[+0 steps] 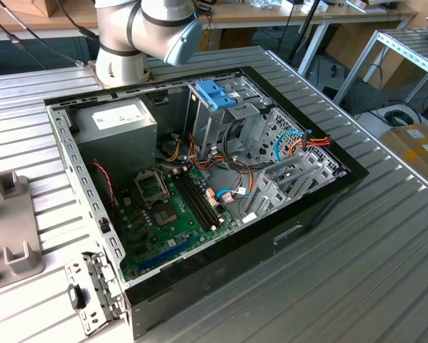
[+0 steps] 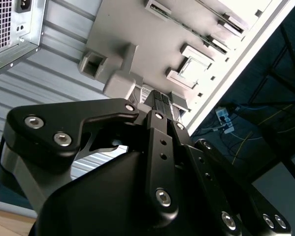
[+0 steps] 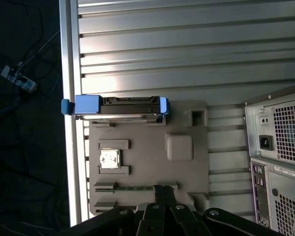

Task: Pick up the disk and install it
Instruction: 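Reach for the disk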

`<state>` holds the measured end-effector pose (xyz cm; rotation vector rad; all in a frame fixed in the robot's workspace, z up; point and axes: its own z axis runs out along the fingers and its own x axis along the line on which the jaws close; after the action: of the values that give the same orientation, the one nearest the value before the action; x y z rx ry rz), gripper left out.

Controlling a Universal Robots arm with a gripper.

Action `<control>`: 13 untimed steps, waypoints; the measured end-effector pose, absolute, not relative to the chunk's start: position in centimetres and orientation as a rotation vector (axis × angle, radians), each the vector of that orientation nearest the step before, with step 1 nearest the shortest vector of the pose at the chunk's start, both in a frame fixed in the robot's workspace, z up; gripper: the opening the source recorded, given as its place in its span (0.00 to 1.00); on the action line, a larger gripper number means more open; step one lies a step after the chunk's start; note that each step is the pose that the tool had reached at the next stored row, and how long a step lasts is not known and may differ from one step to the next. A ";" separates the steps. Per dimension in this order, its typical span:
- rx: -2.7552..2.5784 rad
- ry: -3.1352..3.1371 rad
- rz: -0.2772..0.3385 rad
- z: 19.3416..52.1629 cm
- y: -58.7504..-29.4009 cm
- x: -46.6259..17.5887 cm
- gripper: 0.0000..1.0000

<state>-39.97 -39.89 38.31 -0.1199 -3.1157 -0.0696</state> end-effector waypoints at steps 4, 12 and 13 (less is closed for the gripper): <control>-0.120 -3.116 -0.070 38.3 -39.9 -40.3 0.10; -0.120 -3.116 -0.070 38.3 -39.9 -40.8 0.10; -0.120 -3.116 -0.070 38.3 -39.9 -40.9 0.10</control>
<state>-40.90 -39.89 38.26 -0.1199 -3.1157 -0.0697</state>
